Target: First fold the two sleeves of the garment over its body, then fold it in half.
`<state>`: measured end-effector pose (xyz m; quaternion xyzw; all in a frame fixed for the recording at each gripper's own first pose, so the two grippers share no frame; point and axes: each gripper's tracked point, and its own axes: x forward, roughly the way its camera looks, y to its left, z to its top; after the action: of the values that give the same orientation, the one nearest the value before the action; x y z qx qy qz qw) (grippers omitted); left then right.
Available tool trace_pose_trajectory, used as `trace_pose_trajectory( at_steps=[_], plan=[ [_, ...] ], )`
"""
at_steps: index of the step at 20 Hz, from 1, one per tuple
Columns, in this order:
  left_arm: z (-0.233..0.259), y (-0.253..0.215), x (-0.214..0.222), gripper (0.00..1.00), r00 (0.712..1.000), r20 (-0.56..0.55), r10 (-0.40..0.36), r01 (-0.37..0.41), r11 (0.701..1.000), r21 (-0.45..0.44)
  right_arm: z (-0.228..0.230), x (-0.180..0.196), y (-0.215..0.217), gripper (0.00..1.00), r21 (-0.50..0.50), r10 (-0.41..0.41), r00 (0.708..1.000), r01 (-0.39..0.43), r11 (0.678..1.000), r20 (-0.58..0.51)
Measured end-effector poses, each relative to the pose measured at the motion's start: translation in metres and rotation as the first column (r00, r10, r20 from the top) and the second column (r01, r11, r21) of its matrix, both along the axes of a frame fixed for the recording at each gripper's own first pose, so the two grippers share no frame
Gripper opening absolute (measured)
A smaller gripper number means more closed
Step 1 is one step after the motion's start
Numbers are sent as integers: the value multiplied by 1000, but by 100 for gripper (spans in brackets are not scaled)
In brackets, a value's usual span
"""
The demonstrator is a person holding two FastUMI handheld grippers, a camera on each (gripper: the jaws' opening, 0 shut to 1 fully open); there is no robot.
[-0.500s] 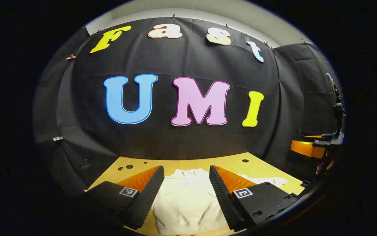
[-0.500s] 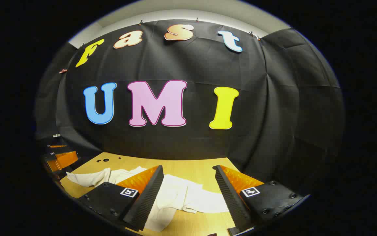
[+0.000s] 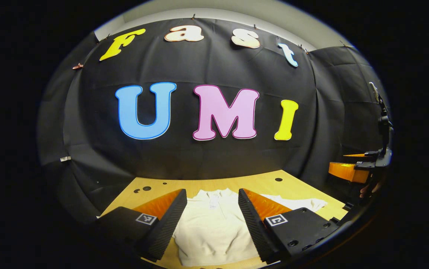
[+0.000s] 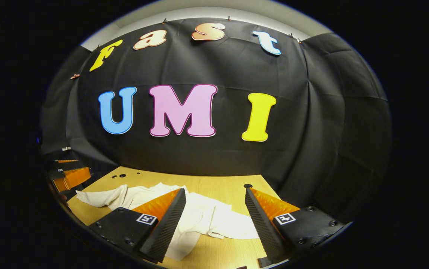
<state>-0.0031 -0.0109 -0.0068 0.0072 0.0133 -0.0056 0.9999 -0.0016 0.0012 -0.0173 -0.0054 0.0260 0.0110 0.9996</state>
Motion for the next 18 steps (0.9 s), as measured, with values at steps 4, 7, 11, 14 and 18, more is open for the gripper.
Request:
trace_pose_trajectory(
  at_steps=[4,7,11,14,18],
  plan=[
    [-6,-1,0,90,1000,-18,5,-5,1000,1,-6,0,-14,97,15,-28,999,28,999,-15],
    [-10,-4,1,90,1000,-26,5,-5,1000,4,-22,3,-37,97,22,-74,996,76,997,-57],
    [-18,-8,3,90,999,-46,6,-5,1000,17,-51,10,-79,97,53,-154,978,163,985,-139],
    [-23,-11,5,90,998,-68,8,-6,1000,30,-92,17,-118,97,23,-207,951,218,976,-231],
    [-34,-15,9,90,995,-103,17,-13,999,43,-150,42,-167,98,17,-261,900,284,959,-349]
  ],
)
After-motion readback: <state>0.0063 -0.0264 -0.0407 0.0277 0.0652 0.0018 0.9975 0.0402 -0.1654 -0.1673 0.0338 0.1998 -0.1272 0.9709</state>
